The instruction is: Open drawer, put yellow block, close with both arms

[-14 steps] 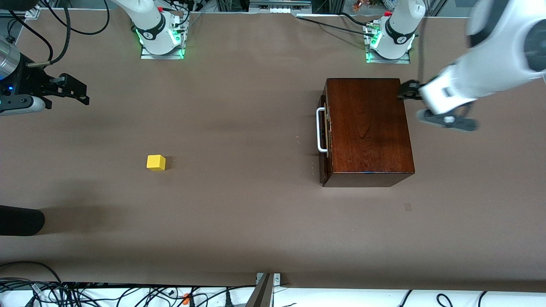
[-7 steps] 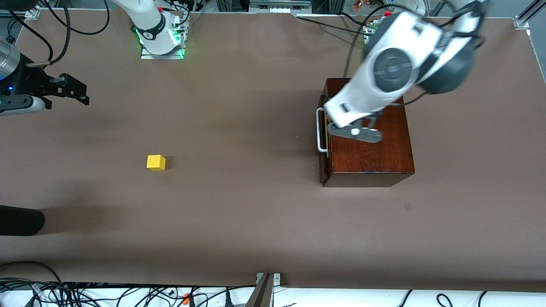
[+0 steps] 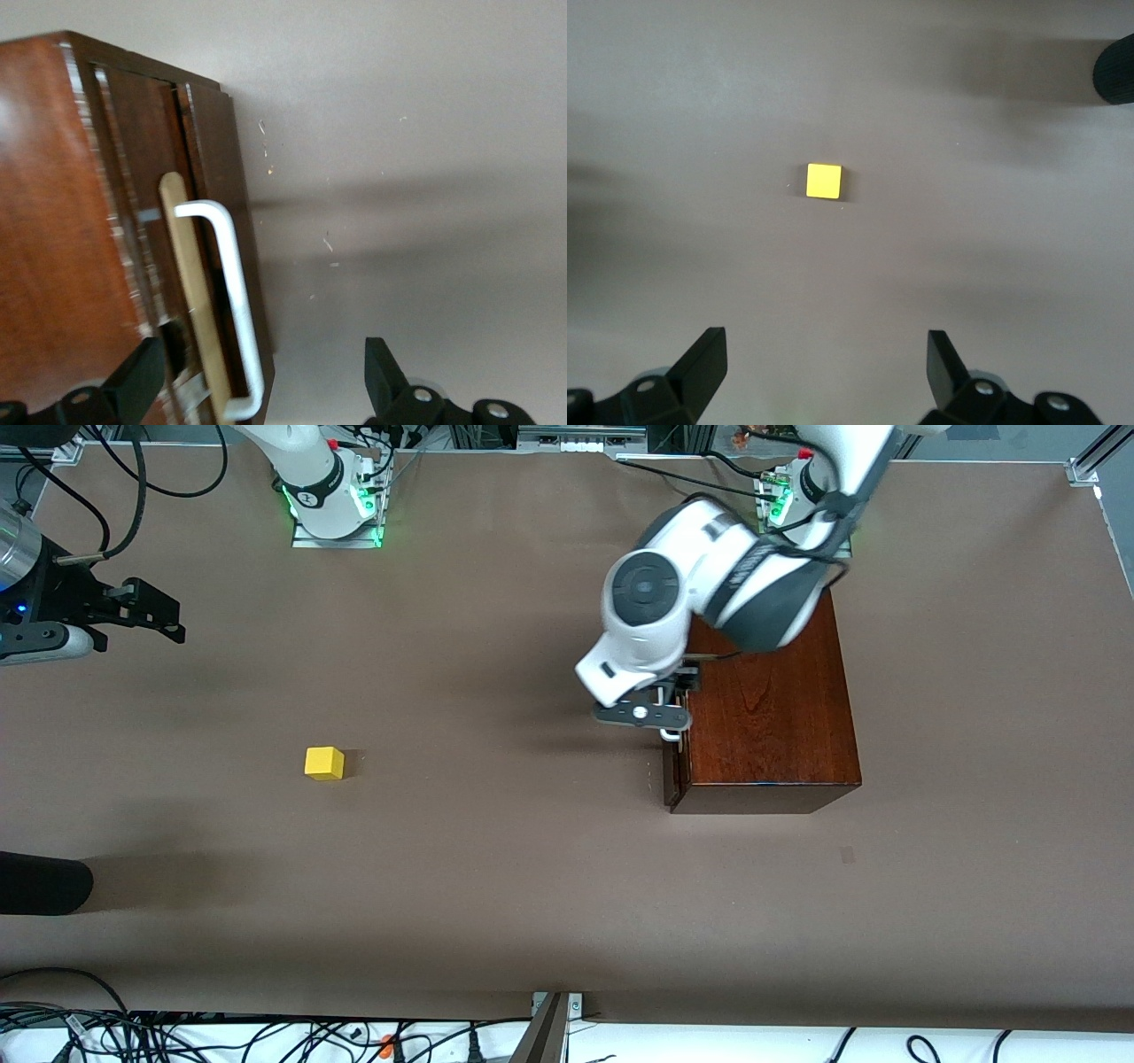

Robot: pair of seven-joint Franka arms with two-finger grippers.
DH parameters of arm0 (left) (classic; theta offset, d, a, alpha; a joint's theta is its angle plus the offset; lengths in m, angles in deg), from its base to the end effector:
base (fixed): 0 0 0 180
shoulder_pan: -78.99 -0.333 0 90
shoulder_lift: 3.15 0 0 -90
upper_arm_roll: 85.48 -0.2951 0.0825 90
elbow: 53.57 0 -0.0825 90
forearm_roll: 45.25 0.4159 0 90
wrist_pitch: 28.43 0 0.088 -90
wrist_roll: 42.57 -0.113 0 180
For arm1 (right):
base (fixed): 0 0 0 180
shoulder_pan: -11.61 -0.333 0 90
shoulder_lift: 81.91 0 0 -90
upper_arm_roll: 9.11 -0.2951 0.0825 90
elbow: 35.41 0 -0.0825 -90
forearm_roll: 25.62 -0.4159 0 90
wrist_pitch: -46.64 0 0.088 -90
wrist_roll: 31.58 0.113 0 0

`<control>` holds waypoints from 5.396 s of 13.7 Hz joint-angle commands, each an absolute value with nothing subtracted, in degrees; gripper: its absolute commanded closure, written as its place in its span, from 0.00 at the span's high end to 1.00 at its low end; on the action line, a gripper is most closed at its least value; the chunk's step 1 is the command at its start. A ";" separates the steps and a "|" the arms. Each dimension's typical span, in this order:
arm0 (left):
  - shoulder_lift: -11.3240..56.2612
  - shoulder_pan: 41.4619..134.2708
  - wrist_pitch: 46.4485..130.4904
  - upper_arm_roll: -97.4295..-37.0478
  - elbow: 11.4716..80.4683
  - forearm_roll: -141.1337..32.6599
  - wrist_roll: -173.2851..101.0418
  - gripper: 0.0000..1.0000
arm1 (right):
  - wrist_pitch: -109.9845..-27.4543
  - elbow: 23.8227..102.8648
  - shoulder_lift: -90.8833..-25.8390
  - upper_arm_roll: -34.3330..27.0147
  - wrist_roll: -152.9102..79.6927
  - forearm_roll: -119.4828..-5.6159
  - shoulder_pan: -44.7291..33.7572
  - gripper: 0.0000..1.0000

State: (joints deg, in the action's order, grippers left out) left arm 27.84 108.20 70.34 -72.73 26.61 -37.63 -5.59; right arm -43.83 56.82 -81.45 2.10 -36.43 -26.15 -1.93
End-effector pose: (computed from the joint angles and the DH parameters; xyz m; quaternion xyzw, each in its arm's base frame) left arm 0.5460 -0.4418 0.3479 -0.9936 0.0504 0.0743 0.0691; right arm 0.5872 0.0253 0.5741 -0.9979 -0.0625 0.0192 0.0043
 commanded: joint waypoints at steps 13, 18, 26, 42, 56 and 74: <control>33.76 111.25 76.77 -73.35 31.07 -27.58 2.78 1.00 | -42.57 55.29 -80.86 2.05 -36.50 -26.49 -1.66 1.00; 35.25 111.77 80.54 -73.17 30.90 -27.84 6.72 1.00 | -42.92 55.29 -80.86 2.05 -36.59 -26.49 -1.57 1.00; 39.99 115.11 85.56 -73.17 26.43 -32.23 10.86 1.00 | -43.10 55.29 -80.77 2.05 -36.76 -26.49 -1.40 1.00; 40.53 116.87 85.65 -73.17 20.44 -35.66 11.83 1.00 | -42.57 55.29 -80.77 2.14 -37.11 -26.49 -1.13 1.00; 30.87 113.46 64.93 -73.08 14.90 -36.36 -0.80 1.00 | -43.54 55.29 -77.18 2.05 -36.76 -26.06 -1.39 1.00; 16.28 78.19 51.37 -74.05 16.30 -46.04 -49.15 1.00 | -79.11 76.73 -60.65 1.09 -32.90 -36.16 -3.32 1.00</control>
State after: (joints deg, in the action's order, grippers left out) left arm 18.47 78.72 51.45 -74.07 14.10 -44.99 -44.57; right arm -76.14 76.27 -61.70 1.47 -34.64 -34.91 -2.13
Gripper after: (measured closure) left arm 0.000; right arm 0.000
